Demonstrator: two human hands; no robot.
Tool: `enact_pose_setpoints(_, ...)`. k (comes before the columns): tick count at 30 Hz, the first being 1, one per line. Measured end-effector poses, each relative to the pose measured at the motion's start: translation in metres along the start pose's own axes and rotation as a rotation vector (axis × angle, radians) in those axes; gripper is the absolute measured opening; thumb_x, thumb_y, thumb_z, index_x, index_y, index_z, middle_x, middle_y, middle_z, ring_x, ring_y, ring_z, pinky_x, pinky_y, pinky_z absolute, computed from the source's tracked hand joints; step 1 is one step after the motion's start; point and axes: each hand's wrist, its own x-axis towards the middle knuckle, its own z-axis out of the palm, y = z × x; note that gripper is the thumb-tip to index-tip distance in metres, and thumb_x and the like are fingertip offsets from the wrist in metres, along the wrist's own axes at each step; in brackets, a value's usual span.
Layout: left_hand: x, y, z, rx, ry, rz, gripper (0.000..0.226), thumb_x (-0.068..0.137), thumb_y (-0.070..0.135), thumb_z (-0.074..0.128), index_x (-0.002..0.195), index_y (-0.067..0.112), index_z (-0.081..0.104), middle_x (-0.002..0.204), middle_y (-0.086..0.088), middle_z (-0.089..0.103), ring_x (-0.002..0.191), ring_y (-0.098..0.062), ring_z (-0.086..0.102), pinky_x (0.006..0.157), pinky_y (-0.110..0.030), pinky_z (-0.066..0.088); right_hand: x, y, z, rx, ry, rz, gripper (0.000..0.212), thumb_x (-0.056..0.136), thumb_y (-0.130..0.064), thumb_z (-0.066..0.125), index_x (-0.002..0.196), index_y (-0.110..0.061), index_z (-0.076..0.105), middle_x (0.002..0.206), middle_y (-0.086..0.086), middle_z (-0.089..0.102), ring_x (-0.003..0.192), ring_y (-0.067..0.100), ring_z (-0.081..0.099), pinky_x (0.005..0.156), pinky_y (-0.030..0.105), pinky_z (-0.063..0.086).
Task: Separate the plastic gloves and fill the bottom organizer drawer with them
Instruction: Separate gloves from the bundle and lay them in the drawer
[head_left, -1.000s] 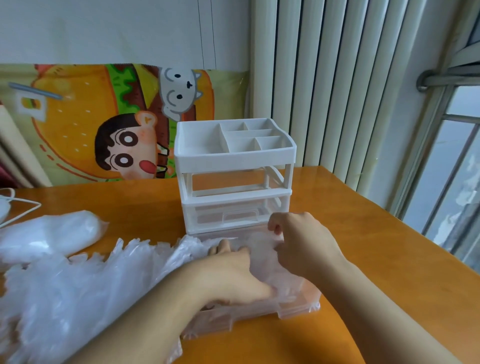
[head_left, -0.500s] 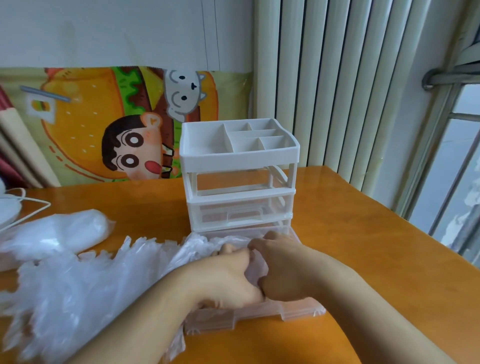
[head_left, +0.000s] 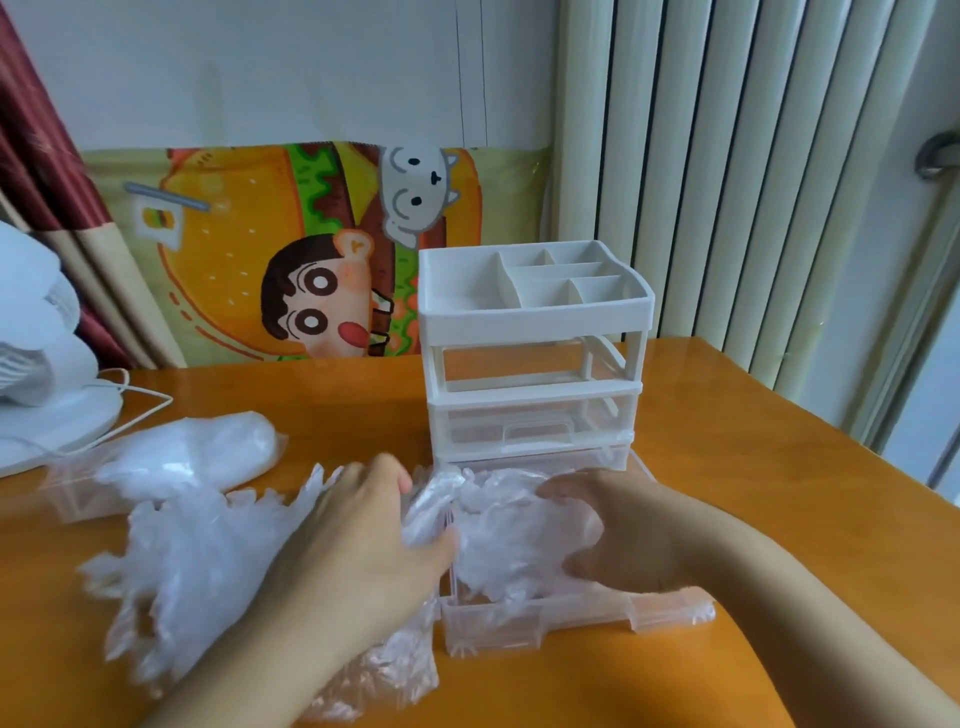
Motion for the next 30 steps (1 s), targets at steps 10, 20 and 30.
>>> enact_pose_setpoints(10,0.006,-0.048,0.003,-0.363,-0.125,-0.057,0.005,0.097,0.04,0.067,0.095,0.036,0.069,0.091,0.014,0.071,0.085,-0.002,0.067,0.077,-0.016,0.055,0.002,-0.012,0.014,0.077,0.36,-0.105,0.03,0.095,-0.035,0.061,0.124,-0.036,0.069,0.125,-0.023,0.067,0.12,-0.003,0.06,0.096,0.014,0.046)
enact_pose_setpoints(20,0.001,-0.069,0.008,-0.383,0.123,-0.091,0.006,0.101,0.031,0.06,0.101,0.036,0.062,0.089,0.018,0.067,0.079,0.002,0.063,0.062,-0.01,0.047,-0.008,-0.029,0.009,-0.005,0.101,-0.068,0.043,0.09,-0.078,0.053,0.108,-0.046,0.075,0.124,-0.034,0.061,0.12,-0.007,0.056,0.103,0.027,0.047)
enact_pose_setpoints(30,-0.006,0.023,-0.006,-0.175,0.058,0.433,0.017,0.104,0.028,0.052,0.11,0.041,0.062,0.11,0.024,0.049,0.103,0.001,0.053,0.086,-0.013,0.046,0.004,-0.02,0.019,-0.103,0.178,0.012,0.053,0.091,-0.039,0.079,0.141,-0.038,0.06,0.142,-0.018,0.056,0.127,0.006,0.055,0.105,0.025,0.051)
